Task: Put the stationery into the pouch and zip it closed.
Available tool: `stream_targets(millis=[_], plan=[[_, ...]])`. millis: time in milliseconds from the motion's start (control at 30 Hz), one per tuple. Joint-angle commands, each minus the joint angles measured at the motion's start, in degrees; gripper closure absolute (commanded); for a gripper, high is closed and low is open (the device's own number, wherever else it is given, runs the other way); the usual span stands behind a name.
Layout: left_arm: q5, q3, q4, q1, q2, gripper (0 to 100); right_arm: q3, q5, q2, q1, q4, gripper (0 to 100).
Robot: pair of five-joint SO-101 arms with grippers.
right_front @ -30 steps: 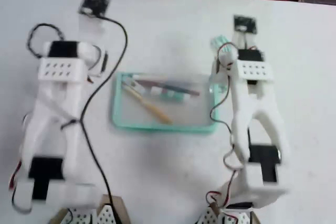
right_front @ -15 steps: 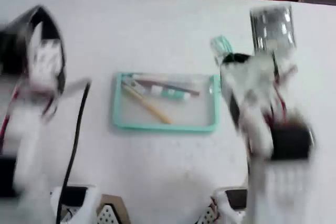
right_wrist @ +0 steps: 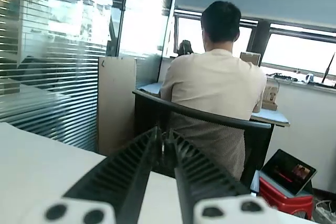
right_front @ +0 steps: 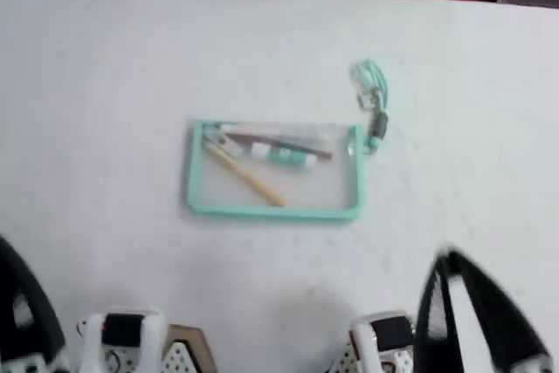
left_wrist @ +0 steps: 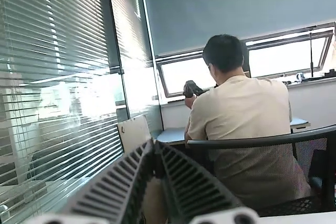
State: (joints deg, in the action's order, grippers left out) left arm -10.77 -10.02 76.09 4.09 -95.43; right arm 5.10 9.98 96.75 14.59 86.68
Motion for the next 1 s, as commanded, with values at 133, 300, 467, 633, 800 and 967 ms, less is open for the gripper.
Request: stream_targets(millis=[133,300,467,633,800,967], plan=[[0.44,-8.18,5.01,1.54,-8.75,98,-2.11,-2.99,6.73,-11.30,7.16,97.7],[0.53,-8.88,5.45,1.54,-9.01,98,-2.37,-10.55,6.55,-20.18,11.21,93.3],[0.44,-19.87,2.02,1.54,-9.01,98,6.15,-11.69,6.55,-17.36,9.27,92.7],[0.09,-35.25,-7.12,1.54,-9.01,98,21.45,-9.14,6.64,-7.43,-0.22,93.6],[0.09,-47.38,-16.88,1.10,-9.01,96,29.27,0.79,6.64,-2.95,-6.73,93.6],[0.09,-58.29,-12.22,3.38,-9.01,88,34.46,2.90,6.55,-3.65,-7.96,93.2]])
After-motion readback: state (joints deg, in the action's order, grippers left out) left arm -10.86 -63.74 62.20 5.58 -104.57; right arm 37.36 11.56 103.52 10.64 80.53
